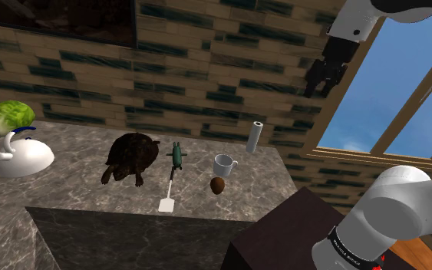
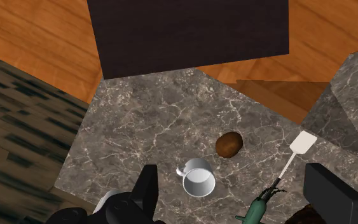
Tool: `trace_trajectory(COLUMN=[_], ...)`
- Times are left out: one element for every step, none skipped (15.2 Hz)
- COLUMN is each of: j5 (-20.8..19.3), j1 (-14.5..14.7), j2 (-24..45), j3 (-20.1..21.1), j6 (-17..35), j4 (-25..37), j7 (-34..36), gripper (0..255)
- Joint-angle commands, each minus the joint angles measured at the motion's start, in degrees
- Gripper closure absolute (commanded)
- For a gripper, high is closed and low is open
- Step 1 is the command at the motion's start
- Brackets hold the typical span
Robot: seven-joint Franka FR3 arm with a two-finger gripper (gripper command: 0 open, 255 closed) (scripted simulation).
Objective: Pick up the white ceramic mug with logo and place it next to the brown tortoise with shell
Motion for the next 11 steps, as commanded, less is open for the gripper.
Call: trace_trajectory(j5=[0.0, 0.0, -0.1, -0.1, -0.2, -0.2, -0.2, -0.3, -0.3, -0.4, -0.4], j1=[0.0, 0.1, 0.2, 0.3, 0.4, 0.5, 0.6, 0.7, 0.8, 0.9, 1.0], j2=[0.0, 0.6, 1.2, 2.0, 2.8, 3.7, 4.7, 5.8, 7.0, 8.2, 9.6], j3=[0.0, 0.1, 0.2, 0.4, 0.5, 0.6, 0.7, 0.8, 0.9, 1.0, 1.1], j6=[0.0, 2.0, 4.0, 6.0, 8.1, 10.1, 12.2, 14.3, 16.3, 18.4, 20.5], j4=[0.0, -1.4, -2.7, -4.0, -5.2, -6.3, -7.3, -8.3, -9.2, -10.0, -10.7], j7=[0.0, 0.0, -0.1, -0.1, -0.1, -0.1, -0.1, -0.1, -0.2, -0.2, -0.2], gripper=[0, 0, 0, 0, 0, 0, 0, 0, 0, 0, 0])
